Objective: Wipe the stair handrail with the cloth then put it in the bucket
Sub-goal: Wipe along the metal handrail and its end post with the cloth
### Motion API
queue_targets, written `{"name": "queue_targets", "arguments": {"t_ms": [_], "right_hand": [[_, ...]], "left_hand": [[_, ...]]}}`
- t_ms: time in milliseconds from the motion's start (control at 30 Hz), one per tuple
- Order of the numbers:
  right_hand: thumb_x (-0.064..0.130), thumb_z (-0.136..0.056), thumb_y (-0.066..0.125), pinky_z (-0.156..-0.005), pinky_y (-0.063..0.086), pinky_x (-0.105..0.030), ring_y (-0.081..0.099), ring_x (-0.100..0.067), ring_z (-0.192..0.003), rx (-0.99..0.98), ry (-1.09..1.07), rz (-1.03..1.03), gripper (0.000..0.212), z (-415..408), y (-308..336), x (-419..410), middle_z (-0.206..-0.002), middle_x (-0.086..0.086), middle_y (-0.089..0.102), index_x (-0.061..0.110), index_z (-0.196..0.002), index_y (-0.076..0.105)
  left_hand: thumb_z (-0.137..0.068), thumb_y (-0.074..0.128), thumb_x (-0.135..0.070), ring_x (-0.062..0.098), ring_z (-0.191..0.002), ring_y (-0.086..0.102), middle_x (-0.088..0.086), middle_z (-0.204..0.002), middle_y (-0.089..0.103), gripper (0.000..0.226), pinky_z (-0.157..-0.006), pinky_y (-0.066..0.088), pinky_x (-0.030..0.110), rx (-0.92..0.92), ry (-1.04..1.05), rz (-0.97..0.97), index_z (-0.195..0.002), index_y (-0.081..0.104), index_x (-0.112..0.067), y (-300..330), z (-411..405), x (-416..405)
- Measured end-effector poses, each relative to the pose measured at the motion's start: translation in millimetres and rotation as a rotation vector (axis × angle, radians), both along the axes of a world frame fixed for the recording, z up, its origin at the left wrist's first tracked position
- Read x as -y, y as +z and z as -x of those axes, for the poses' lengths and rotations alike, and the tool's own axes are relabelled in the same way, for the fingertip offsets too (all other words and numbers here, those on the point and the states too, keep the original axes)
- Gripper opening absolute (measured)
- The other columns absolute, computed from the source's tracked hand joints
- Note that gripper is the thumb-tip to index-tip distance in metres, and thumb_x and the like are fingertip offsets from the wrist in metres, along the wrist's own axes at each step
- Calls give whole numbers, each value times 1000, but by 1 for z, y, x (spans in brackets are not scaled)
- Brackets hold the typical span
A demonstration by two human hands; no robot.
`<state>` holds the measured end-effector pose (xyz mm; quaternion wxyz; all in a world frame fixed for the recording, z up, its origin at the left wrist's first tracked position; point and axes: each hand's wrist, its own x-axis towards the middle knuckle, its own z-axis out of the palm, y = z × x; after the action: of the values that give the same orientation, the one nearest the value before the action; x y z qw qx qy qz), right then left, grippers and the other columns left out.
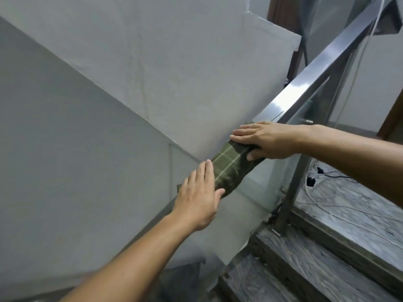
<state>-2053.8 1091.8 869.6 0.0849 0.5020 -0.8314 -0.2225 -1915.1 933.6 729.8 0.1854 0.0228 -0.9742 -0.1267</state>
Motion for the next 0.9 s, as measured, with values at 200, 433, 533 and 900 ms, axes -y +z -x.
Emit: {"name": "queue_targets", "arguments": {"t_ms": [200,433,533,900], "right_hand": [[76,-76,42,-117,14,-50,15,-23,-145,-90,102,-53,96,-65,-49,41,-156,-3,27,18,-149,20],[68,-88,27,-110,30,-50,42,-28,-130,-157,299,-10,75,-137,-129,92,-142,-7,46,21,-146,26],[68,-88,24,-106,35,-48,50,-30,-120,-186,313,-19,75,-178,-164,119,-134,-9,52,18,-144,30],[73,-83,21,-99,40,-46,51,-32,-113,-163,371,-26,79,-315,-274,216,-127,-11,54,19,-140,31]], "left_hand": [[-97,28,-47,26,-144,18,10,-160,8,72,-115,19,39,-13,50,8,-149,-4,-9,-46,-60,34],[-96,32,-47,24,-145,13,7,-161,6,75,-116,16,41,14,117,-37,-150,-5,-10,-115,-148,86],[-96,36,-46,26,-144,15,8,-160,7,76,-115,16,43,34,158,-62,-150,-4,-11,-146,-191,108],[-93,51,-40,27,-146,8,8,-160,6,85,-118,10,40,206,309,-252,-150,-5,-13,-240,-342,187]]}}
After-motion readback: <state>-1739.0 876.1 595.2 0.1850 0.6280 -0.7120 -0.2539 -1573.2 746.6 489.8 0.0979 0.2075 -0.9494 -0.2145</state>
